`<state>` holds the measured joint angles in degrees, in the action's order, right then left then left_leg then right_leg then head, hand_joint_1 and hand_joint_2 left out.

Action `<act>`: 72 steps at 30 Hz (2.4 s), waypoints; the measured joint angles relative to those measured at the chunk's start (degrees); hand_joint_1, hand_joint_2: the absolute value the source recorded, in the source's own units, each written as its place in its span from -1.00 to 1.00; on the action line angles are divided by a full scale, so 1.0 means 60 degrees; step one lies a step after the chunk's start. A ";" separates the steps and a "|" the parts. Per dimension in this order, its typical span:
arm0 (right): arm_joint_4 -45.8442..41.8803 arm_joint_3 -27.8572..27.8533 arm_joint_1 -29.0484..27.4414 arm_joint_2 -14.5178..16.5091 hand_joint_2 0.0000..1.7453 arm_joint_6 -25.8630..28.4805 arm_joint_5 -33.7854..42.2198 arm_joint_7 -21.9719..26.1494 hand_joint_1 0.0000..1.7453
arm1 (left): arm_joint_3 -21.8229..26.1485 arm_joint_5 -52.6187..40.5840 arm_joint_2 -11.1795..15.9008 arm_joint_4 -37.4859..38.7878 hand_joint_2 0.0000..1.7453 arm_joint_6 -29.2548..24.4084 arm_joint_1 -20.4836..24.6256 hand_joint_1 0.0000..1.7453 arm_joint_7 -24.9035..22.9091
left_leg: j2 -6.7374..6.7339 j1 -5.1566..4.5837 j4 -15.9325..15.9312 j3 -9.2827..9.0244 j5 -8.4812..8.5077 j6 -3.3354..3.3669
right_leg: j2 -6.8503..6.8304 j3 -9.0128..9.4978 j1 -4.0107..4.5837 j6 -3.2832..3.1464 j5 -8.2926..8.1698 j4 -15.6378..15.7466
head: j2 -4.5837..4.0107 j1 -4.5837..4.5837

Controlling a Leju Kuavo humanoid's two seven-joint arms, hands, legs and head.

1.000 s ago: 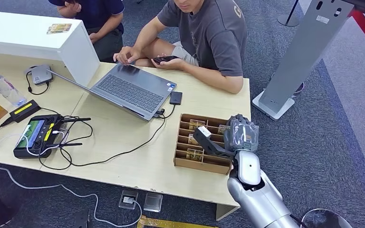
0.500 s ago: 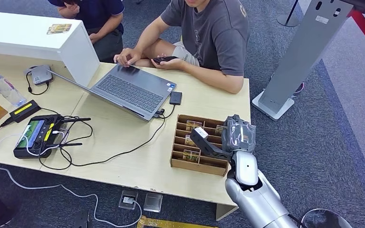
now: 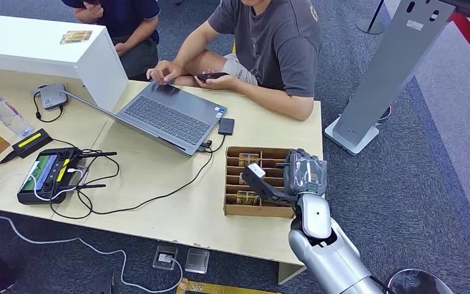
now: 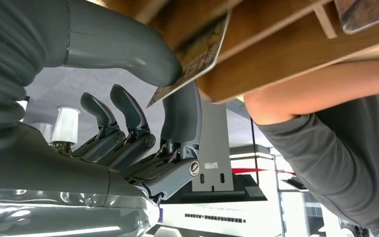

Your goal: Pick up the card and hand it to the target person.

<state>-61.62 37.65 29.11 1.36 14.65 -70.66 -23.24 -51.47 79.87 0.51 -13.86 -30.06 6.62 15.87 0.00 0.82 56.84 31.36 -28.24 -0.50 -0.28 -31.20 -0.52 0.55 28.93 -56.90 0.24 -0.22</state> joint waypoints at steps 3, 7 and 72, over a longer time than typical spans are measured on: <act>-0.0143 -0.0005 -0.0001 -0.0029 1.00 0.0004 -0.0015 -0.0019 0.78 | 0.0004 0.0000 -0.0002 0.0000 -1.00 0.0001 -0.0005 -1.00 0.0000 | 0.0002 0.0000 0.0000 0.0003 0.0000 0.0000 | -0.0001 -0.0002 0.0000 0.0000 0.0000 0.0000 | 0.0000 0.0002; -0.0328 -0.0018 0.0002 -0.0077 1.00 0.0038 -0.0017 -0.0020 0.78 | 0.0006 0.0006 -0.0002 0.0000 -1.00 -0.0018 -0.0005 -1.00 0.0001 | 0.0002 0.0000 0.0000 0.0006 0.0000 0.0000 | -0.0001 -0.0003 0.0000 0.0000 0.0000 0.0001 | 0.0000 0.0009; 0.2318 -0.0357 0.3757 0.0623 1.00 0.1845 0.5184 0.3383 -1.00 | 0.0002 -0.0108 -0.0077 0.0000 -1.00 -0.0515 0.0020 -1.00 0.0025 | 0.0017 0.0000 0.0003 0.0037 0.0001 0.0000 | -0.0019 -0.0022 0.0000 0.0000 0.0000 -0.0006 | 0.0000 0.0008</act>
<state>-47.71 35.51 51.65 5.10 25.72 -39.56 -2.94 -51.46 79.22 0.05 -13.86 -33.15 6.75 16.02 0.10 0.82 56.86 31.58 -28.23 -0.50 -0.39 -31.33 -0.52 0.55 28.93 -56.93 0.24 -0.17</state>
